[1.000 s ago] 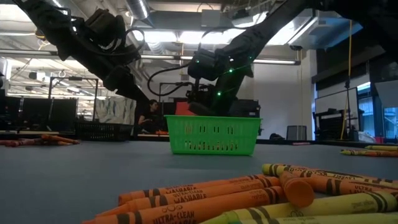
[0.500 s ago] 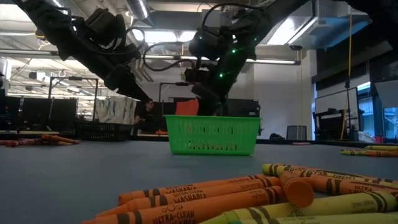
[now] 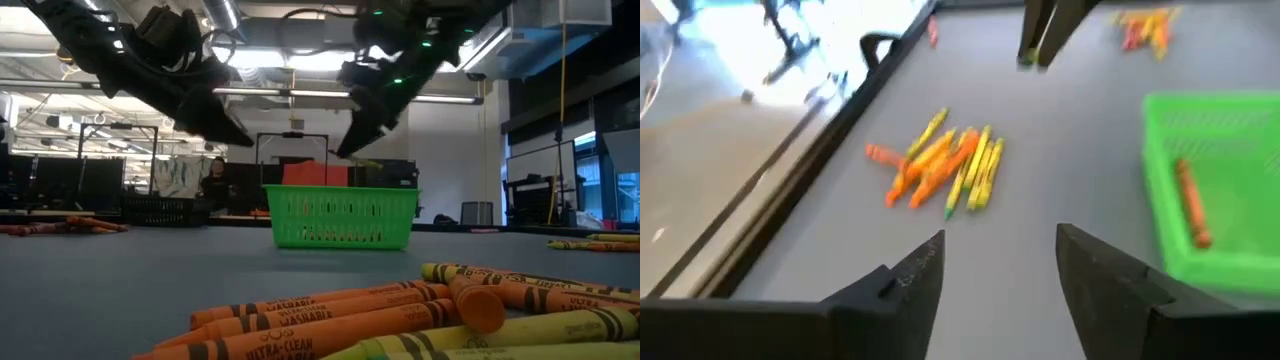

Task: Sort crayons
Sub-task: Put the green crayon into the black bin

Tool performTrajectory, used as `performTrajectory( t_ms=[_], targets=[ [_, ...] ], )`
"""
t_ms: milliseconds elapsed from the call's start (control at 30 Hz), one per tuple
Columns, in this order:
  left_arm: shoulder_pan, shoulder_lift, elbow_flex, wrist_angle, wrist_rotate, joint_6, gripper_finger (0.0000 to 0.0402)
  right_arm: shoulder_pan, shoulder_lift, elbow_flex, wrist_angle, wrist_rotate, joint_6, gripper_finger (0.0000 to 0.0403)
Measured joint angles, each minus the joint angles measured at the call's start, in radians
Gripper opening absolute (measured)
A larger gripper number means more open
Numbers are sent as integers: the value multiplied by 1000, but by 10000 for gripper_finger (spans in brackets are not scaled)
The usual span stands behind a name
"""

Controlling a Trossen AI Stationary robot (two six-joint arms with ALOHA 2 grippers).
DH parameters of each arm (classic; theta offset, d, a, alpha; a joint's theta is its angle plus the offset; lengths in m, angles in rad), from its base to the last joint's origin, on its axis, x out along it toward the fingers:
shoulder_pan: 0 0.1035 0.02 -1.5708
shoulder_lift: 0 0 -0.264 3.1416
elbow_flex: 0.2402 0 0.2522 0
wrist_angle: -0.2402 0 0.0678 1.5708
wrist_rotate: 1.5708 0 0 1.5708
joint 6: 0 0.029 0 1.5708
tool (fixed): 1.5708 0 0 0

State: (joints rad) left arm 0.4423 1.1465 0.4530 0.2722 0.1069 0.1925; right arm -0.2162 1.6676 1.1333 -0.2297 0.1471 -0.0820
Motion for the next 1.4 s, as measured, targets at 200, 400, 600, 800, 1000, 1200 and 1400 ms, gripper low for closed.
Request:
performTrajectory(
  t_ms=[200,400,600,800,1000,1200,1400],
  targets=[
    [-45,68,1,221,75,-1,201,0,-189,-294,372,-69,-27,12],
    [-97,229,72,392,75,-11,199,0,-309,-482,700,-145,-81,13],
    [-140,394,234,428,74,-46,199,0,-338,-514,839,-256,-134,14],
    [-182,510,344,446,121,-53,199,8,-338,-513,865,-319,-181,14],
    [-215,553,364,524,116,-52,199,45,-303,-513,900,-324,-191,14],
    [-234,552,364,572,115,-53,198,47,-276,-512,956,-324,-192,14],
    [-248,552,364,592,103,-49,172,47,-242,-512,1029,-330,-187,14]
  ],
)
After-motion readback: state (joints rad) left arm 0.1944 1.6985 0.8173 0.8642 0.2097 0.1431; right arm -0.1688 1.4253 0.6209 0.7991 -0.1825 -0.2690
